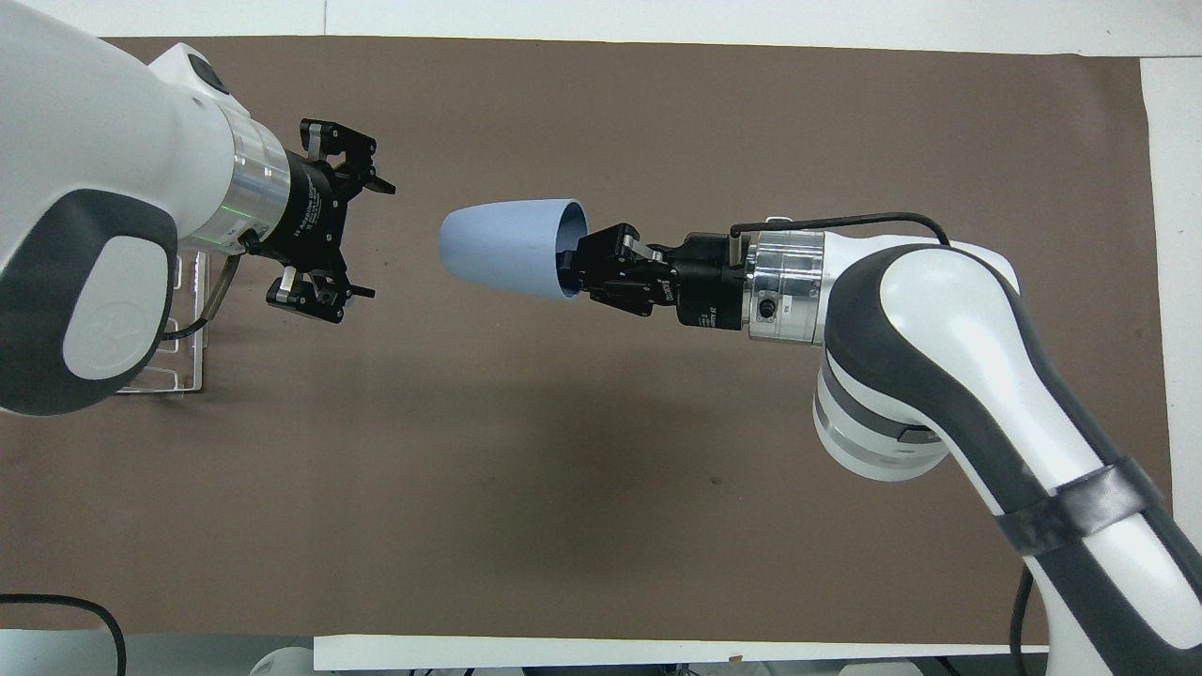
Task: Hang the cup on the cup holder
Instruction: 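Close the left gripper on the cup base held by the right gripper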
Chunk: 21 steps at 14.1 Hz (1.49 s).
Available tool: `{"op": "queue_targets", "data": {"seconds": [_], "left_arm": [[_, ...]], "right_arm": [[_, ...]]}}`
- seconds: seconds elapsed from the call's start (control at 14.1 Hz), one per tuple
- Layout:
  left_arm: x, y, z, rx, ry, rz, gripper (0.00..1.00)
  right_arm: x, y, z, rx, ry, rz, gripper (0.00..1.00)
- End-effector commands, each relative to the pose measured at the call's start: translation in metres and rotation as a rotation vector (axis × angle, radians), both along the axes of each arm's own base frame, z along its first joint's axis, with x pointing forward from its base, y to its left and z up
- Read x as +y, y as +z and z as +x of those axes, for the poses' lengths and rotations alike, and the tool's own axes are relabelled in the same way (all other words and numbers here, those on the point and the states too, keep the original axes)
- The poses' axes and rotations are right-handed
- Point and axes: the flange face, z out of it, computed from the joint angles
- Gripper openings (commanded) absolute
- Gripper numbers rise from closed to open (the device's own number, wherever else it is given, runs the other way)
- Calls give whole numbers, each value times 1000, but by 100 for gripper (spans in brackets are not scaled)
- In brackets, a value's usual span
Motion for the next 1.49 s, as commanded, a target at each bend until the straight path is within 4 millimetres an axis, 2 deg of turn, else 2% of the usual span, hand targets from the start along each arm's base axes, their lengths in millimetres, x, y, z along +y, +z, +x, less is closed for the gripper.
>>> {"op": "queue_targets", "data": {"seconds": [0.0,0.14,0.36,0.43,0.64,0.78,0.85,1.07,1.28,1.42], "left_arm": [[-7,10,1,10,21,-28,100],[-11,10,6,23,23,-43,100],[-23,36,14,57,48,-29,100],[-38,45,6,66,38,-22,100],[-70,50,-18,100,45,-4,100],[-92,55,-25,47,64,-52,100],[-100,43,-30,45,90,-60,100],[-112,34,-55,62,89,-60,100],[-115,15,-55,43,105,-76,100],[-116,-7,-51,32,135,-86,100]], "right_arm": [[-7,-3,-9,20,-17,11,0],[-8,-4,-10,19,-19,1,0],[-14,-14,-15,0,-14,-57,0],[-15,-17,-15,-14,0,-99,0],[-16,-19,-15,-19,7,-123,0],[-16,-19,-15,-19,7,-123,0],[-16,-19,-15,-18,8,-122,0],[-16,-19,-15,-4,1,-123,0],[-16,-20,-16,6,19,-161,0],[-15,-21,-17,3,25,-167,0]]}}
